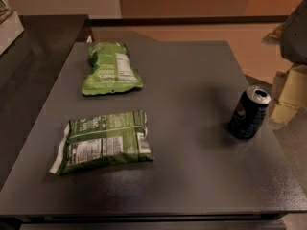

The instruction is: Pick pepsi can

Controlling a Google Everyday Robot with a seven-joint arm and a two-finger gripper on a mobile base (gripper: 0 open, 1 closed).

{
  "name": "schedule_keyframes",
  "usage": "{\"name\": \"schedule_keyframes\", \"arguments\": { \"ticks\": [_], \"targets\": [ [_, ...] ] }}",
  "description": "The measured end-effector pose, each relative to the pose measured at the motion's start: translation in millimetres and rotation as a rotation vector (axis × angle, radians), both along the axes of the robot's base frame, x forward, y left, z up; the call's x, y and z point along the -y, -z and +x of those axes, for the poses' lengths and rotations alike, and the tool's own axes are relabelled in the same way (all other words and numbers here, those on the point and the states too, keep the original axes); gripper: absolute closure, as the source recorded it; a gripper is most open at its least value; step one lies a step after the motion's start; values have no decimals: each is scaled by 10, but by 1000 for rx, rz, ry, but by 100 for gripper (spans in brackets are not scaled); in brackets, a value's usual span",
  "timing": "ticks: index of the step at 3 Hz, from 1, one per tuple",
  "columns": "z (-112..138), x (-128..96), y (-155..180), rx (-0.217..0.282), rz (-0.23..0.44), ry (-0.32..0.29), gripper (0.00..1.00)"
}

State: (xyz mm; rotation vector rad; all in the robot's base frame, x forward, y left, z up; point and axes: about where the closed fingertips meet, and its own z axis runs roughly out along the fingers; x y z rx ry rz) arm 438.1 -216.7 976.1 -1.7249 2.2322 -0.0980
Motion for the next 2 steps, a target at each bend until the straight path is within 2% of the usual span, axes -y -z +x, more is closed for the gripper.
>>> {"name": "schedule_keyframes", "arguments": {
  "ticks": [2],
  "targets": [
    [13,10,-9,9,14,-2,0]
  ]
}}
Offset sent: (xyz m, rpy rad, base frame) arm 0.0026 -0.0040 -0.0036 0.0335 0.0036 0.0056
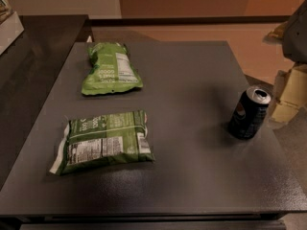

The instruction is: Pick pepsi can

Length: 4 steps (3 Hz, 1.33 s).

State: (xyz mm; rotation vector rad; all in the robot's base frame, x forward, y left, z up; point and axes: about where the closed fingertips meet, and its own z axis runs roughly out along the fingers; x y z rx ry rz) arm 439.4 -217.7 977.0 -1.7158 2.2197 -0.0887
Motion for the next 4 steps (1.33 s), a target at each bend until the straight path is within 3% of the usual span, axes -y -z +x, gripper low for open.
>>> {"name": "schedule_keyframes", "arguments": {
  "ticks": [4],
  "targets": [
    [55,111,590,-46,181,-53,0]
  ]
}}
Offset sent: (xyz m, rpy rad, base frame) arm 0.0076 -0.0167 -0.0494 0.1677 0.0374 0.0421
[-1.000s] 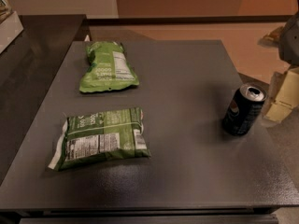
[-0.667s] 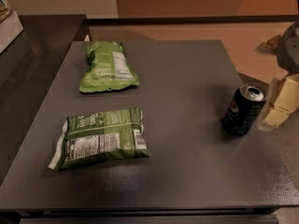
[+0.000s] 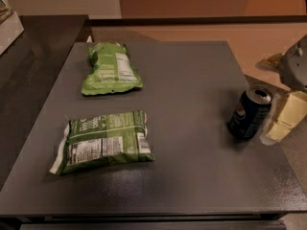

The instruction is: Pick pepsi can

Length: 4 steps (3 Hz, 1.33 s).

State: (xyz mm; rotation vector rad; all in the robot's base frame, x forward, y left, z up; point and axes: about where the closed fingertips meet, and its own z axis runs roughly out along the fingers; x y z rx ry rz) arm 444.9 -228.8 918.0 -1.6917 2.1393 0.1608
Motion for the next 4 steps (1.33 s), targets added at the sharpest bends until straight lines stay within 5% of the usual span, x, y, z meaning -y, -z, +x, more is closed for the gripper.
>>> {"name": "schedule_keyframes", "arguments": {
  "ticks": [2,4],
  "targets": [
    [53,50,130,-12,37,4,0],
    [81,137,110,-4,34,10,41]
  ]
}}
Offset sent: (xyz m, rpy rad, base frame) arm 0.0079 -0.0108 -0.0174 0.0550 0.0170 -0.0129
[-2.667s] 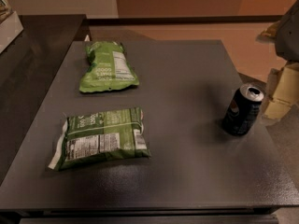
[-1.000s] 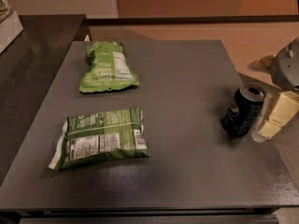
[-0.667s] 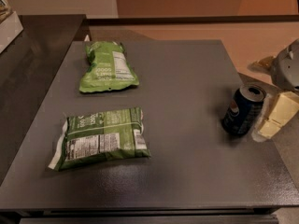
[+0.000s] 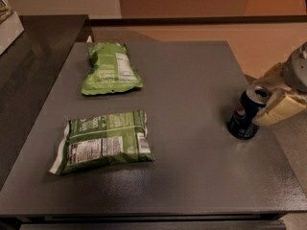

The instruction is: Pick pepsi can

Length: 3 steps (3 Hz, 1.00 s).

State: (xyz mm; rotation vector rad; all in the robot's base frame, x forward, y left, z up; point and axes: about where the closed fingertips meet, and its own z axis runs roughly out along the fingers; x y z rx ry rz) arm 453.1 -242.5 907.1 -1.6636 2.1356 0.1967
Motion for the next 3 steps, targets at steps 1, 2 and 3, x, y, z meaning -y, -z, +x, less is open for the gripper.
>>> {"name": "schedule_keyframes", "arguments": {
  "ticks": [1,2,3],
  "targets": [
    [5,-6,-48,4,5,-3,64],
    [22,-103,-163,13,19,-25,87],
    [95,-241,-330,9,14,-38,100]
  ]
}}
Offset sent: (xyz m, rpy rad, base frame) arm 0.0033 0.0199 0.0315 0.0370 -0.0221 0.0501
